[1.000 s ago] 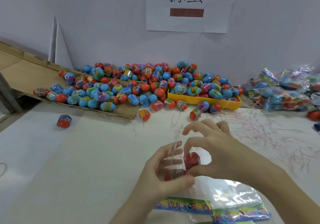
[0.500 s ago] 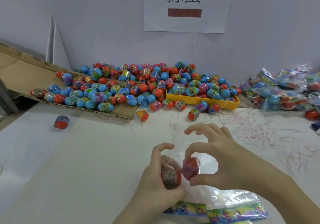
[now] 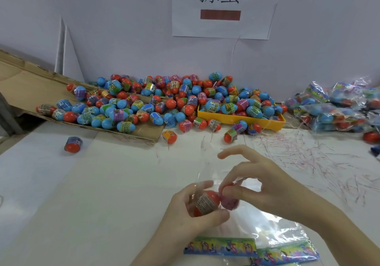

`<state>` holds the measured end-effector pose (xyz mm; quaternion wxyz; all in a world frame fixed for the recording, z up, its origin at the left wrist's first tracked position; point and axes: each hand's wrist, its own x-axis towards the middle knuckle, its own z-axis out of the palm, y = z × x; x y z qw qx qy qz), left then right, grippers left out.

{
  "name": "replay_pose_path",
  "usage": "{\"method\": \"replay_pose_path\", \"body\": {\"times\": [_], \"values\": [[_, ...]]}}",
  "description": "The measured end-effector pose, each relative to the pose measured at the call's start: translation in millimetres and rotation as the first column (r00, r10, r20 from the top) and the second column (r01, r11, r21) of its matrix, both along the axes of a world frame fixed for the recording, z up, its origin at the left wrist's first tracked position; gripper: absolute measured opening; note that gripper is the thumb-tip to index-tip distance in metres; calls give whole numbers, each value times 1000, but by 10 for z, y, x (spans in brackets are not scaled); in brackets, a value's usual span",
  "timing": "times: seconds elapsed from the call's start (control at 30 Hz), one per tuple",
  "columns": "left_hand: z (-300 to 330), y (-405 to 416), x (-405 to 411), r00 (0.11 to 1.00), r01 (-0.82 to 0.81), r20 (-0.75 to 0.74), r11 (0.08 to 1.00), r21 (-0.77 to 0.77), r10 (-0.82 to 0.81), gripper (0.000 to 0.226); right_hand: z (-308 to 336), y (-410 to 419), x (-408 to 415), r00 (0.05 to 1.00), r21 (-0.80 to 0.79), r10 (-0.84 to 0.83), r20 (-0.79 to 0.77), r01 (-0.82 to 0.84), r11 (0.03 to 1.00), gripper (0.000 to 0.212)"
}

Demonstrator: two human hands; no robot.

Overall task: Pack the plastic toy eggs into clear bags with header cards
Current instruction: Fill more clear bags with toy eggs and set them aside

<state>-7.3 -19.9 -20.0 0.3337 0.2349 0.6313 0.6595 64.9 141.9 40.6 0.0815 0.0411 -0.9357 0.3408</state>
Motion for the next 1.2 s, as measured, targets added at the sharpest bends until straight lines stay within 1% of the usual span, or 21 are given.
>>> {"method": "replay_pose_path", "body": {"times": [0.03, 0.1, 0.23, 0.3, 0.4, 0.47, 0.53, 0.6, 0.63, 0.67, 0.7, 0.73, 0.77, 0.8, 0.83, 0.87, 0.9, 0.97, 1.1, 1.13, 1.2], "values": [[-1, 8, -1, 1000, 9, -8, 1000, -13, -9, 69, -14, 0, -3, 1000, -2, 1, -14, -1, 1000, 5], [5, 11, -6, 1000, 3, -12, 1000, -13, -3, 63, -49, 2, -5, 999, 9, -4, -54, 5, 1000, 14], [33, 12, -7, 999, -12, -37, 1000, -2, 12, 50, -66, -23, -6, 983, 282, 25, -180, 27, 959, 14], [38, 20, -6, 999, -9, -34, 1000, 17, 9, 44, -76, -48, -23, 968, 377, 54, -246, 44, 925, 18], [35, 38, 4, 999, -43, -6, 999, 30, 43, 44, -67, -63, -75, 956, 411, 52, -287, 73, 909, 11], [29, 43, 3, 997, -81, 11, 996, 33, 81, 45, -51, -50, -97, 969, 381, 47, -243, 51, 923, 15], [16, 40, -9, 995, -92, 32, 995, 31, 91, 51, 19, -20, -105, 980, 257, 64, -187, -14, 966, 23], [5, 26, -19, 996, -81, 48, 997, 21, 79, 56, 120, 34, -158, 970, -40, 70, -235, -81, 996, 32], [5, 19, -21, 997, -69, 48, 997, 17, 68, 56, 170, 75, -217, 954, -237, 9, -301, -84, 968, 32], [8, 13, -20, 998, -55, 40, 998, 13, 54, 56, 193, 146, -312, 929, -426, -121, -350, -42, 904, 27], [11, 11, -18, 999, -38, 25, 999, 10, 38, 54, 174, 248, -434, 890, -544, -291, -350, 60, 837, 19], [17, 12, -13, 1000, -23, 9, 1000, 8, 23, 53, 135, 349, -572, 848, -548, -442, -294, 229, 804, 14], [18, 14, -8, 1000, -13, 0, 1000, 9, 13, 51, 91, 437, -695, 813, -398, -545, -205, 439, 805, 16], [17, 13, -6, 1000, -6, 0, 1000, 11, 6, 50, 15, 534, -791, 795, -100, -597, -109, 589, 802, 25], [13, 15, -7, 1000, 2, 2, 1000, 12, -2, 49, -78, 628, -852, 787, 209, -617, -7, 604, 769, 34], [6, 14, -10, 1000, 12, 3, 1000, 12, -12, 48, -160, 696, -892, 784, 420, -617, 67, 539, 730, 40], [0, 14, -11, 1000, 22, 1, 1000, 10, -22, 48, -223, 737, -917, 793, 539, -600, 109, 460, 706, 45], [-15, 13, -12, 1000, 29, -5, 1000, 7, -29, 48, -311, 771, -942, 812, 585, -579, 78, 433, 686, 48], [-12, 21, -10, 999, 44, 0, 999, 29, -44, 66, -379, 788, -967, 788, 517, -602, -127, 571, 638, 40], [-6, 22, -9, 999, 44, -3, 998, 37, -43, 68, -371, 769, -953, 775, 436, -607, -177, 615, 658, 38], [10, 22, -4, 999, 45, -4, 997, 56, -45, 70, -300, 703, -874, 759, 132, -608, -232, 644, 753, 34]]}}
